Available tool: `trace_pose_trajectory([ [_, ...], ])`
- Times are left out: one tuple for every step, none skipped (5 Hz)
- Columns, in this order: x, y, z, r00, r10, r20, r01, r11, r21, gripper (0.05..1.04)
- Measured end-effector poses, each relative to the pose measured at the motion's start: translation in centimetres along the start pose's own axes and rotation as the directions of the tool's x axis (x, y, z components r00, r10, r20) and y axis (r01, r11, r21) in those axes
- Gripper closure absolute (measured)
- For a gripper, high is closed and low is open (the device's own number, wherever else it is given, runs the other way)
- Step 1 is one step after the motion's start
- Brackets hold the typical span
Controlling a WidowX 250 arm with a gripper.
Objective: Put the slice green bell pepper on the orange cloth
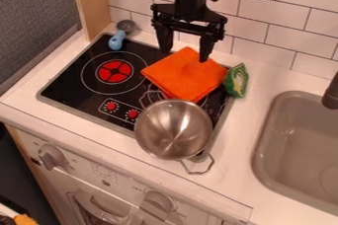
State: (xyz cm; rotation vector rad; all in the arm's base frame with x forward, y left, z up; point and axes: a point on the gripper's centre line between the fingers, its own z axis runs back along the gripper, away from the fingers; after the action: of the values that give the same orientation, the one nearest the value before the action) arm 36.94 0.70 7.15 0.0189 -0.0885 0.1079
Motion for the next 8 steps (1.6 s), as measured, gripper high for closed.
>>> trace_pose_trajectory([
  [-0.3,-0.1,-1.2,0.999,0.003,-0.032,-0.003,1.0,-0.001,0.083],
  [0.1,-2.6,-0.8,0.998,-0.046,-0.033,0.045,0.999,-0.019,0.083],
  [0.6,-5.0,-0.9,0.995,-0.094,-0.039,0.093,0.995,-0.019,0.083],
  [1.4,-6.3,-0.4,0.995,-0.097,-0.019,0.097,0.995,-0.018,0.083],
  [1.5,-6.8,-2.8,0.992,-0.102,-0.076,0.102,0.995,-0.008,0.083],
  [1.6,-7.1,-4.8,0.988,-0.104,-0.115,0.104,0.995,-0.005,0.083],
  [1.6,-8.1,-5.0,0.984,-0.134,-0.115,0.133,0.991,-0.013,0.159],
  [1.4,-8.8,-4.9,0.982,-0.155,-0.109,0.158,0.987,0.017,0.415],
])
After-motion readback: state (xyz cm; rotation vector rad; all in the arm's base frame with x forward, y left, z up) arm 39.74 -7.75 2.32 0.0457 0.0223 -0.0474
